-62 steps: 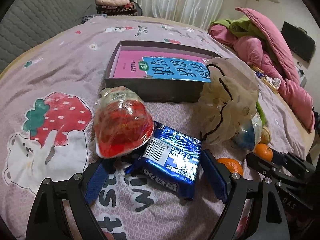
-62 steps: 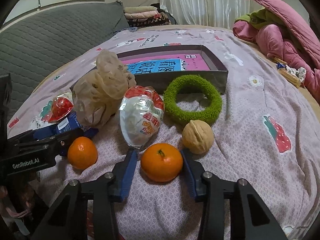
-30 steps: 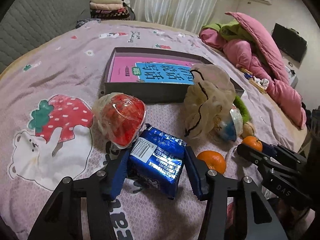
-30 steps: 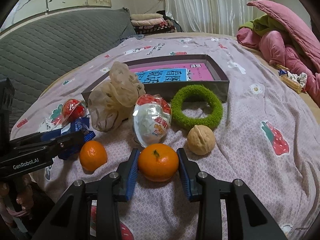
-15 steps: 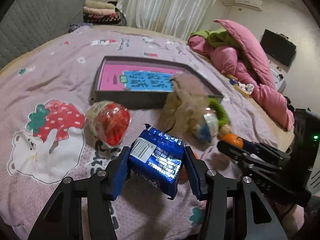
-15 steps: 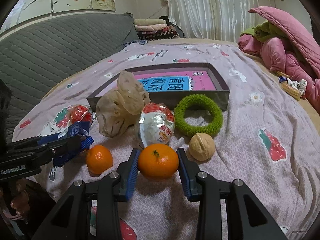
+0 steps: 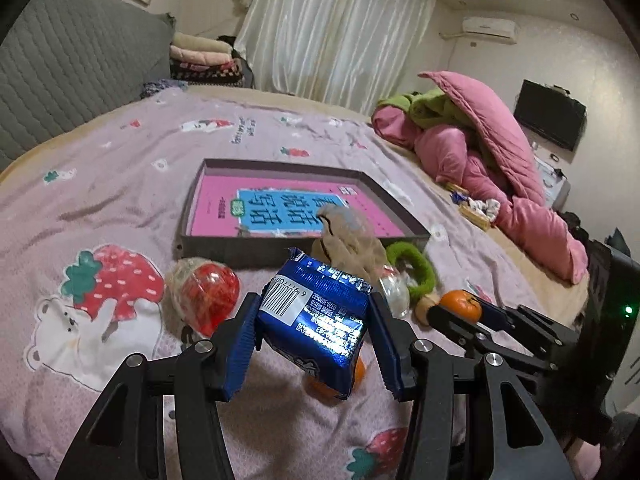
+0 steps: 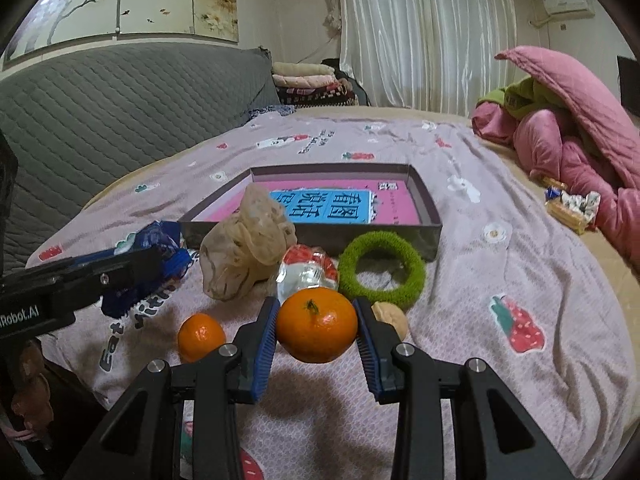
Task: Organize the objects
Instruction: 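Lift the blue packet with the left gripper while the right gripper lifts the orange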
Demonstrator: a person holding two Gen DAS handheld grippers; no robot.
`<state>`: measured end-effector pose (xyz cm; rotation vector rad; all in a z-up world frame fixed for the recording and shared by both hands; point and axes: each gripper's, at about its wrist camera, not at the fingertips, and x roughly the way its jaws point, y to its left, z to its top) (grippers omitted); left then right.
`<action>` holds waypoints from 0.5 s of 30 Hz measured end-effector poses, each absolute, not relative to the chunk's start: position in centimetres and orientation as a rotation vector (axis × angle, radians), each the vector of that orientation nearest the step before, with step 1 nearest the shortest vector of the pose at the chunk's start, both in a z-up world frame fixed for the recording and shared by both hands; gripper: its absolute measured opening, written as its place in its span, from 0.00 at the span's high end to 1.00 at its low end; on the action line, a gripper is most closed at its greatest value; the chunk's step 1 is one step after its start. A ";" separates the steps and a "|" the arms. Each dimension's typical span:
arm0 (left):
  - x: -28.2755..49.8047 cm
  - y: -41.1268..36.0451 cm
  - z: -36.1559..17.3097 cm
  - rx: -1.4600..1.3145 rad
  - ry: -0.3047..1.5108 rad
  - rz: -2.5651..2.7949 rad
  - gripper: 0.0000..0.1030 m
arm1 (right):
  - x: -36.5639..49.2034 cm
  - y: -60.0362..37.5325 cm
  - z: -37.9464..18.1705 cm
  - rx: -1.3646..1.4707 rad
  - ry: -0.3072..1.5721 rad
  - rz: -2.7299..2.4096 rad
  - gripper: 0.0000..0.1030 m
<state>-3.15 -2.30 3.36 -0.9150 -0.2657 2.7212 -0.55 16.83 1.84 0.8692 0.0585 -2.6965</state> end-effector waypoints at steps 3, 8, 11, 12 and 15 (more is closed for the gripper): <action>-3.5 -2.6 3.6 -0.914 -0.279 2.747 0.47 | -0.6 17.1 2.5 0.840 0.061 -2.709 0.63; -4.4 -3.0 4.5 -0.906 -0.296 2.780 0.47 | -1.4 17.7 3.7 0.789 0.076 -2.731 0.63; -4.9 -3.1 5.1 -0.895 -0.298 2.796 0.47 | -1.9 17.9 4.3 0.769 0.075 -2.735 0.63; -5.0 -3.1 5.3 -0.889 -0.296 2.802 0.47 | -2.0 18.0 4.4 0.765 0.079 -2.738 0.63; -5.4 -3.1 5.7 -0.880 -0.285 2.817 0.47 | -2.3 18.3 4.8 0.754 0.084 -2.746 0.63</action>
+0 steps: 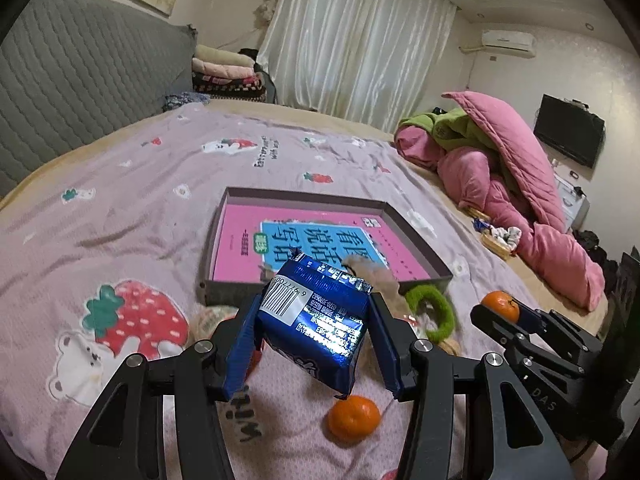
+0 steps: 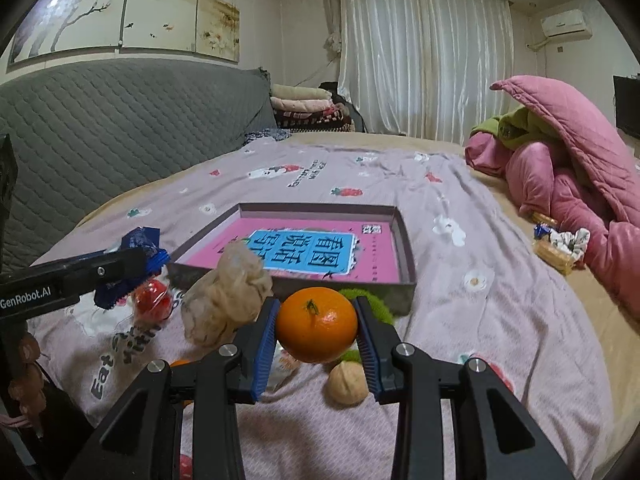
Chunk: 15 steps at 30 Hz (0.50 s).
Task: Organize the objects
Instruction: 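Lift the blue packet with the left gripper while the right gripper lifts the orange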
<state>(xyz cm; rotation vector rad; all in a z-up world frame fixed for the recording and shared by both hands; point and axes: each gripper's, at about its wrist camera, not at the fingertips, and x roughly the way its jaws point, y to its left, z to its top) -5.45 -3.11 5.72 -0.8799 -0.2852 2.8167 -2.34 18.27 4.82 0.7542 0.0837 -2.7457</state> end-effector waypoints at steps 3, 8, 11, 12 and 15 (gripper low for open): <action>-6.1 -2.9 6.0 -0.868 -0.271 2.824 0.47 | -2.5 18.3 5.1 0.746 0.088 -2.752 0.63; -7.5 -2.6 6.8 -0.856 -0.265 2.832 0.47 | -3.1 17.9 5.6 0.730 0.102 -2.753 0.63; -8.5 -2.5 7.2 -0.851 -0.261 2.840 0.47 | -4.0 17.2 6.2 0.709 0.115 -2.755 0.63; -8.9 -2.5 7.2 -0.855 -0.264 2.841 0.47 | -4.3 17.1 6.3 0.702 0.120 -2.757 0.63; -9.9 -2.8 7.5 -0.860 -0.286 2.842 0.47 | -5.5 16.7 7.1 0.672 0.126 -2.771 0.63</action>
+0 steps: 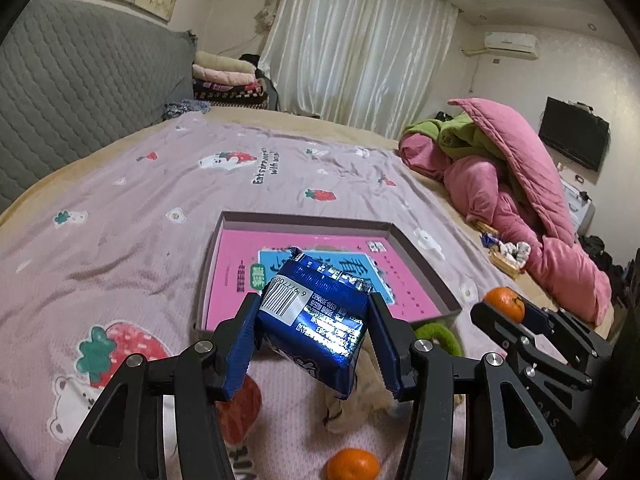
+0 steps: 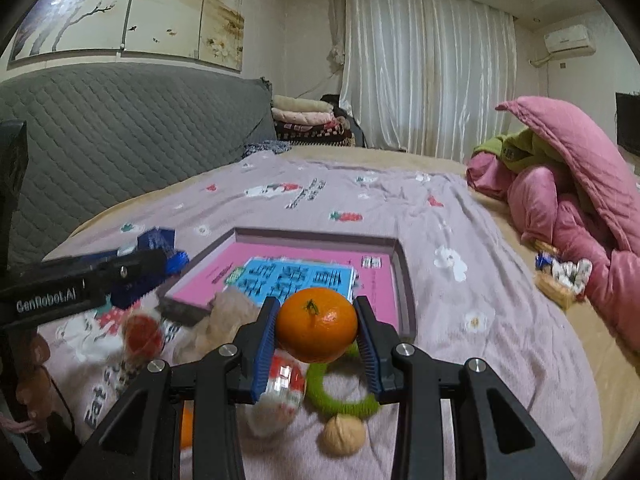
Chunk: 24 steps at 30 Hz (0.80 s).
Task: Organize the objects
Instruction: 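Lift the blue packet with the left gripper while the right gripper lifts the orange, then carry the packet over the pink book in the tray while the right gripper lowers the orange there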
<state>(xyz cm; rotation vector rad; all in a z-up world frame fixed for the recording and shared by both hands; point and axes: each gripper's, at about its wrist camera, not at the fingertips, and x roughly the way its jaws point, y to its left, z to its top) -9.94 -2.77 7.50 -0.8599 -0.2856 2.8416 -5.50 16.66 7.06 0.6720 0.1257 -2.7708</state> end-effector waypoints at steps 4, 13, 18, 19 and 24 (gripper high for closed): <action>-11.0 -3.2 7.8 -0.839 -0.284 2.860 0.47 | -7.1 16.3 7.6 0.653 0.126 -2.789 0.63; -13.8 -3.8 7.2 -0.857 -0.292 2.848 0.47 | -9.5 15.6 7.8 0.658 0.143 -2.798 0.63; -15.0 -3.3 7.2 -0.851 -0.270 2.862 0.47 | -11.1 15.3 7.5 0.675 0.159 -2.802 0.63; -15.3 -3.3 7.2 -0.854 -0.279 2.862 0.47 | -11.5 15.3 7.5 0.681 0.156 -2.800 0.63; -16.8 -3.6 6.9 -0.884 -0.305 2.873 0.47 | -13.2 15.4 7.2 0.701 0.169 -2.814 0.63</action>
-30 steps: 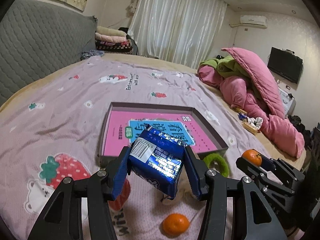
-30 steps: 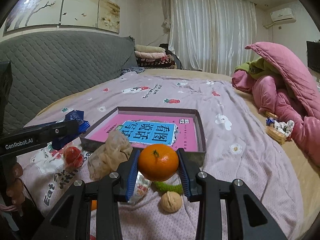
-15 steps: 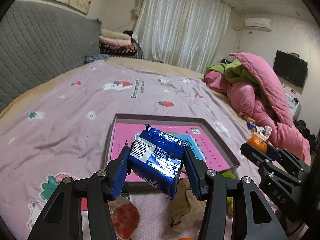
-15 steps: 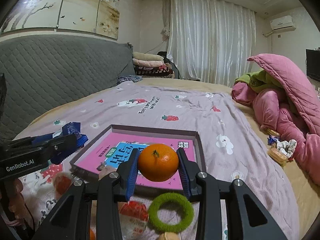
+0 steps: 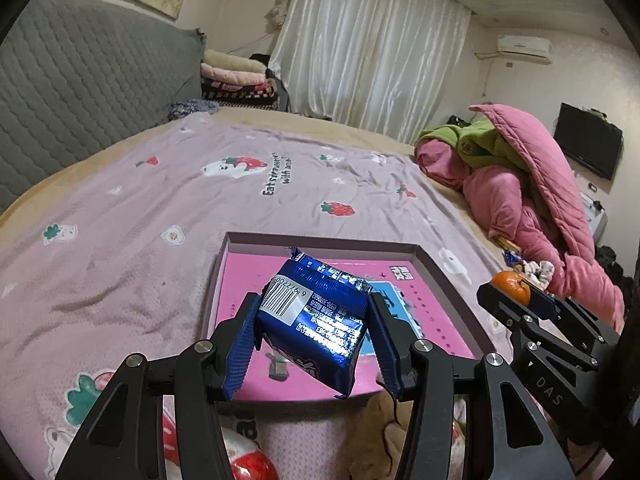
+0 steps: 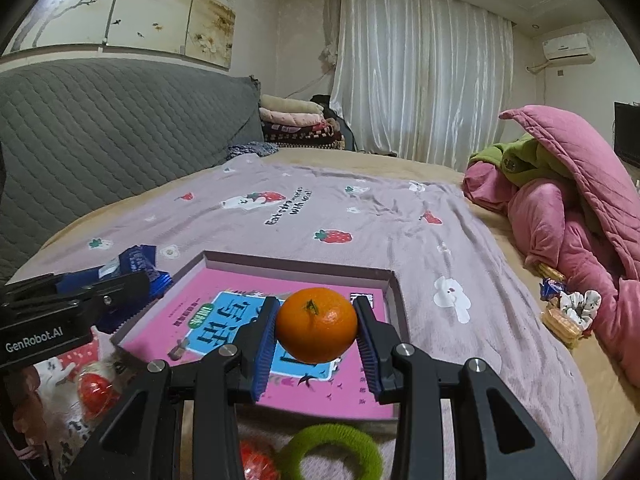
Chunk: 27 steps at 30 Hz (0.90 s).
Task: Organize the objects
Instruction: 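Carry the packet over the pink book in the tray while the right gripper lowers the orange there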
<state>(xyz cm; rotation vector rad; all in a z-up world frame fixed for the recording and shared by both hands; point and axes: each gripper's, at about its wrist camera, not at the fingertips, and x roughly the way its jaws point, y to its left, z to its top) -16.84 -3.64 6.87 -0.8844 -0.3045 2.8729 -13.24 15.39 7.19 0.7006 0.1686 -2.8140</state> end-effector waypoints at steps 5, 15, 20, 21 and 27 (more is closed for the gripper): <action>-18.4 -4.2 6.7 -0.900 -0.326 2.888 0.47 | -15.2 15.8 6.9 0.729 0.166 -2.819 0.63; -20.1 -4.3 4.9 -1.007 -0.312 2.869 0.47 | -17.6 15.7 4.5 0.831 0.202 -2.795 0.63; -20.4 -3.7 4.0 -1.056 -0.298 2.844 0.47 | -18.0 15.9 3.8 0.864 0.178 -2.776 0.63; -20.5 -3.6 3.7 -1.078 -0.302 2.836 0.47 | -18.0 16.0 3.7 0.871 0.175 -2.774 0.63; -21.3 -3.0 2.2 -1.161 -0.286 2.819 0.47 | -18.3 15.9 2.6 0.933 0.195 -2.740 0.63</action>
